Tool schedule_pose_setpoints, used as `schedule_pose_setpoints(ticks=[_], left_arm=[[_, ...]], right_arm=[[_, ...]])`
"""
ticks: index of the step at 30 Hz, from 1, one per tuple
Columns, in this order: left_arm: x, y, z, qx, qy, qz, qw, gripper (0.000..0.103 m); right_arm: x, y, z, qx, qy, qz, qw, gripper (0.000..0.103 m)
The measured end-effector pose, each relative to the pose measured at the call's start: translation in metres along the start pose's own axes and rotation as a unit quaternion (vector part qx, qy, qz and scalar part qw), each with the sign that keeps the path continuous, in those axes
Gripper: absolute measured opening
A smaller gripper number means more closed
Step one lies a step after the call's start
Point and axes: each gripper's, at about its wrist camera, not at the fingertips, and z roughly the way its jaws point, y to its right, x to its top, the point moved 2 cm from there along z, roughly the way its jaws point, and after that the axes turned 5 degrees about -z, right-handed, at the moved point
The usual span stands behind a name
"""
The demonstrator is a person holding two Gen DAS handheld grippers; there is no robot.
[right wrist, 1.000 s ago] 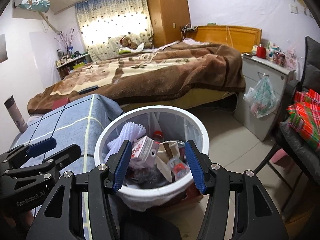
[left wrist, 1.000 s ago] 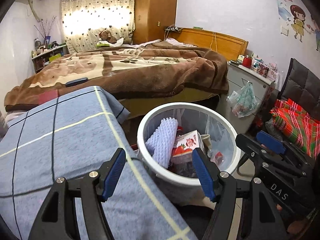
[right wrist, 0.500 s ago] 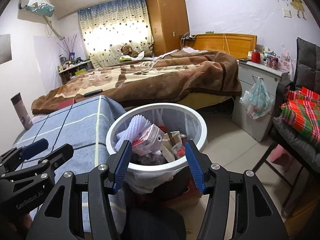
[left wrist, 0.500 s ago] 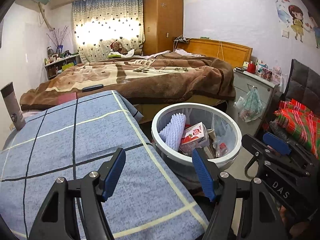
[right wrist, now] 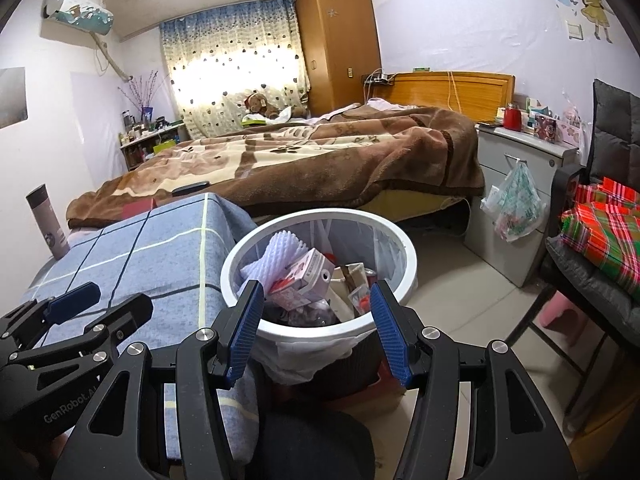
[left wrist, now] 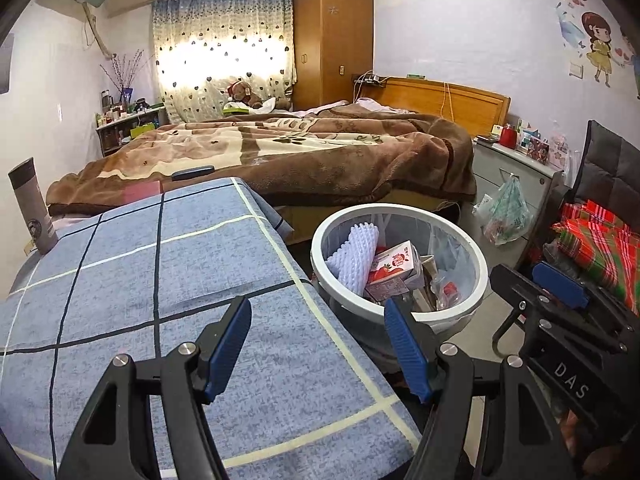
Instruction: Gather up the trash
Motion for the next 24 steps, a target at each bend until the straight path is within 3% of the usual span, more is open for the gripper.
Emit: schedule_pose_setpoints(ticks=[24], left_arm=[[-0.0001,-0.0011,-0.0072,0.002,0.001,-0.006,1.0000,0.071]], right_arm=[[0.0001,-0.0033,-0.0042,0.003,0.002,-0.001,1.000,0.057]])
